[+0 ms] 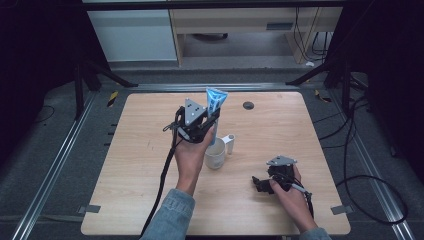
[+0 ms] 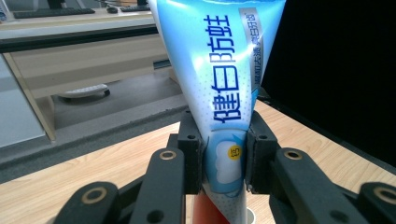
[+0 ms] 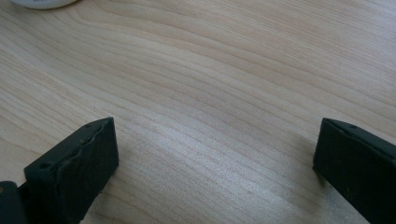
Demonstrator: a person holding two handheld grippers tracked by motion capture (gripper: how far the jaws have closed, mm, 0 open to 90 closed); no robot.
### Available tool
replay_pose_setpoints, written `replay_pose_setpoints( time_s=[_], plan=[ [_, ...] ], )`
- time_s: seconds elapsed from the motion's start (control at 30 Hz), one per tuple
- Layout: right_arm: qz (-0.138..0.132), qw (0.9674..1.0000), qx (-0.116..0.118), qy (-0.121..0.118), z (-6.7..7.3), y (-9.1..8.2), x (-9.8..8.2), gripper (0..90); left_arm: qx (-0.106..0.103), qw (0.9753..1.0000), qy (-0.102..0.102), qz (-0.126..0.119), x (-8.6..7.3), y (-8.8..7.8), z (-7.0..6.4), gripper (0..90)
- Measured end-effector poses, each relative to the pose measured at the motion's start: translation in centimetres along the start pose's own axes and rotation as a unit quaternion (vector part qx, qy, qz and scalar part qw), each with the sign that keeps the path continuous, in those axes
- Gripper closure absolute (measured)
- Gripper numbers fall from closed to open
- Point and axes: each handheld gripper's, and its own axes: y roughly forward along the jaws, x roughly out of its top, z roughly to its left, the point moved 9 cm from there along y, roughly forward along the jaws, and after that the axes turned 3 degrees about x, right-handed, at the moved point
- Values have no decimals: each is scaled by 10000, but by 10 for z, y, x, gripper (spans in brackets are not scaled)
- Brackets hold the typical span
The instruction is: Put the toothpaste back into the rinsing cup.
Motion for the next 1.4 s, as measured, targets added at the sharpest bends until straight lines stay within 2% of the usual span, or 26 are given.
replay_pose_setpoints(
  time_s=[0.37,0.57,0.7,1.0,1.4],
  plan=[
    [-4,10000,0,3,0,0,0,3,-63,9995,33,-301,4,-2,-13,719],
    [-5,10000,0,-3,0,0,0,3,-58,9991,73,-403,6,-3,-14,719],
    [-6,10000,0,-2,0,0,0,4,-59,9991,114,-402,5,0,-14,719],
    [-5,10000,-1,-10,0,0,0,3,-69,9992,23,-394,-3,8,-15,720],
    [0,10000,0,-6,0,0,0,3,-25,9995,56,-304,-20,14,-13,720]
  ],
)
